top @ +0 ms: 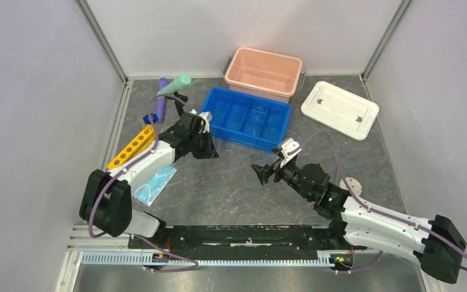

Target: Organize the chemistry lab equipment

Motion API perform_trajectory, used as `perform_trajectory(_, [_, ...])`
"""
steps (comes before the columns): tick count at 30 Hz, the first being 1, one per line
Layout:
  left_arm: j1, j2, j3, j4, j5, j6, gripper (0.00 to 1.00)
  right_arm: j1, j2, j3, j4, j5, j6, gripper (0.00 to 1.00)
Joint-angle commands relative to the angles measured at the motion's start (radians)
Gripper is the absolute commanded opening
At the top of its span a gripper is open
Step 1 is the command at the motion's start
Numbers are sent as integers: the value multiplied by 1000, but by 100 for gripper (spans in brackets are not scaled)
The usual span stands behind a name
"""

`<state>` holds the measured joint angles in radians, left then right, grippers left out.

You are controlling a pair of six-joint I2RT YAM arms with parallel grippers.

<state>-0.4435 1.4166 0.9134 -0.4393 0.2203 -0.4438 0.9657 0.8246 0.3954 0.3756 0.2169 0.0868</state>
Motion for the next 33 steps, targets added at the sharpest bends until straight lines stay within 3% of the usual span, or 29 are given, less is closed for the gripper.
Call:
perform_trajectory(1, [-34, -21, 61, 121, 91, -42, 3, -9, 44, 70, -68, 188, 106, 98])
perform_trajectory(7, [-77, 57, 127, 242, 133, -73, 2, -28, 53, 136, -154, 293, 185, 98])
perform_trajectory(14, [-164, 213, 274, 336, 144, -101, 2, -30, -22, 161, -252, 411, 167, 98])
perform_trajectory(21, [-232, 362, 408, 370, 142, -116, 2, -30, -124, 123, -251, 397, 151, 98])
perform_trajectory(33, [-287, 404, 438, 382, 85, -85, 3, -30, -136, 99, -232, 385, 140, 98])
